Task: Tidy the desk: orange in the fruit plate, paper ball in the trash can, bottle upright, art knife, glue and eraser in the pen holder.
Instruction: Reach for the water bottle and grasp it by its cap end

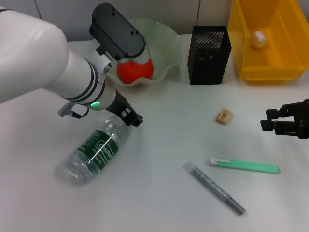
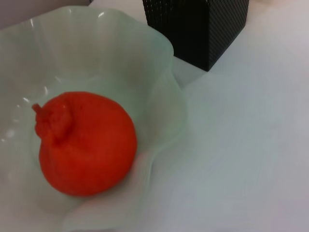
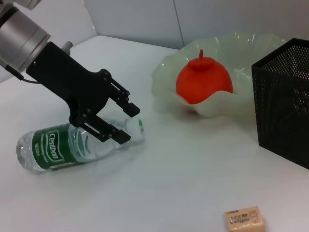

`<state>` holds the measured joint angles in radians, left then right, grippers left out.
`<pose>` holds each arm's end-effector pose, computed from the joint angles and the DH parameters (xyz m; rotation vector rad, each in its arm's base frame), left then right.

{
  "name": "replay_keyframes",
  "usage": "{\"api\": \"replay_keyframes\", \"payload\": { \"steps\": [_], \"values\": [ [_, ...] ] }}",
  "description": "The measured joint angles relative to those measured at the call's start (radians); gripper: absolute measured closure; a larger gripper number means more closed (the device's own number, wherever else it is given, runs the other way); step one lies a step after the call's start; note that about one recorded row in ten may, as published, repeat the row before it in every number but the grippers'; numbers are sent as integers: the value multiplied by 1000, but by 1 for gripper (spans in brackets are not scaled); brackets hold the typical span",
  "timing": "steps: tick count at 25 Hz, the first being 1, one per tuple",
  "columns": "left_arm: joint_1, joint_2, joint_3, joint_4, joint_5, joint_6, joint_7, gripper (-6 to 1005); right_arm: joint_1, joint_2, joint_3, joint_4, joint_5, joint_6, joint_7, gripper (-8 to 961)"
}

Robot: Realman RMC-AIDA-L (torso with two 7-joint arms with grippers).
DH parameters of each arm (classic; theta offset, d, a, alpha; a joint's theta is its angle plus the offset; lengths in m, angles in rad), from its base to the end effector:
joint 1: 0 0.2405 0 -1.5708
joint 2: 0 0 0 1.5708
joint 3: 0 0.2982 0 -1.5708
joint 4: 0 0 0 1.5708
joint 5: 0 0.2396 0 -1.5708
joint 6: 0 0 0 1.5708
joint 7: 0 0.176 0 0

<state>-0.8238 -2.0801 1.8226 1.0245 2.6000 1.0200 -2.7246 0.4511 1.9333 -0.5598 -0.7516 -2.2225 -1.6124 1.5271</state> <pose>-0.1617 0.4552 -0.1550 -2.5628 -0.5056 0.4791 0.3828 0.3647 0.0433 -2.6224 0.8489 0.3533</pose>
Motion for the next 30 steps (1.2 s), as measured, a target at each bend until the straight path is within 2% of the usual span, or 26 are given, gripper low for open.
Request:
{"api": "replay_keyframes", "payload": {
  "steps": [15,30],
  "values": [
    [6,0,25,-20,-5,1,-1,396,12,3,-2,17,0,14,-2,544],
    [8,0,31,-15,-7,-1,6,456,12,3,-2,23,0,14,-3,543]
  ]
}}
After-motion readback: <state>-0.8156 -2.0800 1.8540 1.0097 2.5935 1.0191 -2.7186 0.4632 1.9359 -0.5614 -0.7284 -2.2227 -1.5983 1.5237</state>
